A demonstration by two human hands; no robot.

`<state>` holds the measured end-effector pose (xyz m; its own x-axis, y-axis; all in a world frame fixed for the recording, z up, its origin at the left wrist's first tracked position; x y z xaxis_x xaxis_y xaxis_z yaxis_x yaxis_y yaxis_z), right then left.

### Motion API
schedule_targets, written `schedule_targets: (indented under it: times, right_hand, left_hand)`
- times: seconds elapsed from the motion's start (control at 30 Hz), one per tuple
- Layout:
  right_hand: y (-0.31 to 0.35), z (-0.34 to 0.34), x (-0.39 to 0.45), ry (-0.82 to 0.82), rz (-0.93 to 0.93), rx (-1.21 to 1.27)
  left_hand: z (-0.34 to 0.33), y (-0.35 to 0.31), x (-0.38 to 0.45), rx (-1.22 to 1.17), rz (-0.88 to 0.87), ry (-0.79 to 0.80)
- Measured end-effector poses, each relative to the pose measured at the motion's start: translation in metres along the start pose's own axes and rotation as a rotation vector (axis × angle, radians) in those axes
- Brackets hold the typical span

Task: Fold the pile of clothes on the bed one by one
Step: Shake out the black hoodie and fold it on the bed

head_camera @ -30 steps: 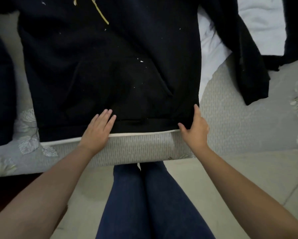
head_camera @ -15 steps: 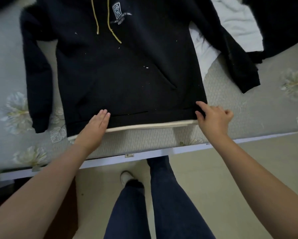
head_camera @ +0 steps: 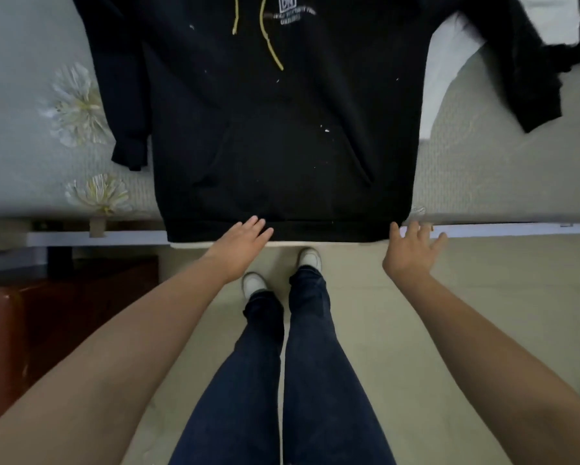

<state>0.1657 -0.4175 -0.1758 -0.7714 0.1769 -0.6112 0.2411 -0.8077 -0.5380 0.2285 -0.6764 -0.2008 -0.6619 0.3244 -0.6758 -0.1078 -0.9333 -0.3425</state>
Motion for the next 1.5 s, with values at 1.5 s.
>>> schedule_targets:
  times: [1.5]
  right_hand:
    - [0.178,0.071,-0.03,-0.279,0.688,-0.056]
  left_hand:
    - [-0.032,0.173,-0.105,-1.725,0.728,-0.831]
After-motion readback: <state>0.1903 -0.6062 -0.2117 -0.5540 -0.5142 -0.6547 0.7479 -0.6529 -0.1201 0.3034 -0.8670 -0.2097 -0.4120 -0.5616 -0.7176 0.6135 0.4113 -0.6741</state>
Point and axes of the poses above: each hand's wrist, its own x-axis towards the middle knuckle, its own z-axis out of the back of the hand, y = z × x, the point moved 9 cm from there along x, towards the middle knuckle, and after that the axes turned 12 degrees about -x, right-handed, at the moved point
